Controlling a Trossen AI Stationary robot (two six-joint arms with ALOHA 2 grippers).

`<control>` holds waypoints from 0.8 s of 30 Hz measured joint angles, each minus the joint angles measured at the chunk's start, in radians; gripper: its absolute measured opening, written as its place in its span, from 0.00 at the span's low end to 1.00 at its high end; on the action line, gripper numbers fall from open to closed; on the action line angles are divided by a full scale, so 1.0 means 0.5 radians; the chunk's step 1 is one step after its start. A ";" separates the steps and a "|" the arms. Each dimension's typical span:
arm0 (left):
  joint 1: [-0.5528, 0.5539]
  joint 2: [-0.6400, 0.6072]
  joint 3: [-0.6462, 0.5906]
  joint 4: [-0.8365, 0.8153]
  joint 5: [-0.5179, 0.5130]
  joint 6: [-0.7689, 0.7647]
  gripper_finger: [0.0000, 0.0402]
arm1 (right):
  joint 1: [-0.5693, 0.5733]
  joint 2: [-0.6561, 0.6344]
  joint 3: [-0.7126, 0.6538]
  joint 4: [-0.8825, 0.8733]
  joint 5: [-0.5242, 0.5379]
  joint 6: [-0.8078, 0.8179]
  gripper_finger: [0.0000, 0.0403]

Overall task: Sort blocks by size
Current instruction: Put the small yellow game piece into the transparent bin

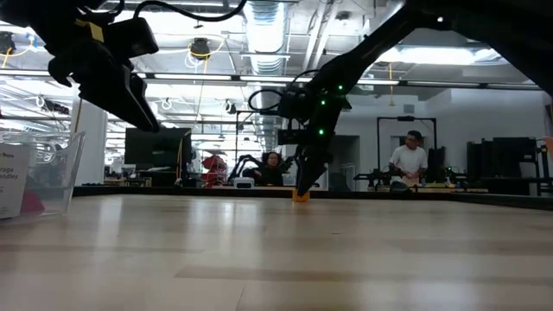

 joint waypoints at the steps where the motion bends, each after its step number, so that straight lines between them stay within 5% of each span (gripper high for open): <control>1: 0.000 0.000 0.000 -0.003 0.000 -0.005 0.57 | -0.001 0.006 0.000 0.001 -0.003 -0.010 0.66; 9: -0.001 0.000 0.000 -0.054 0.001 -0.058 0.57 | 0.003 0.042 0.000 0.030 0.020 -0.009 0.63; 16: 0.000 0.000 0.000 -0.046 0.001 -0.047 0.57 | 0.015 0.039 0.004 0.007 0.068 0.052 0.38; 24: 0.000 0.000 0.000 0.113 -0.012 0.309 0.57 | 0.161 -0.106 0.108 -0.323 0.026 0.291 0.38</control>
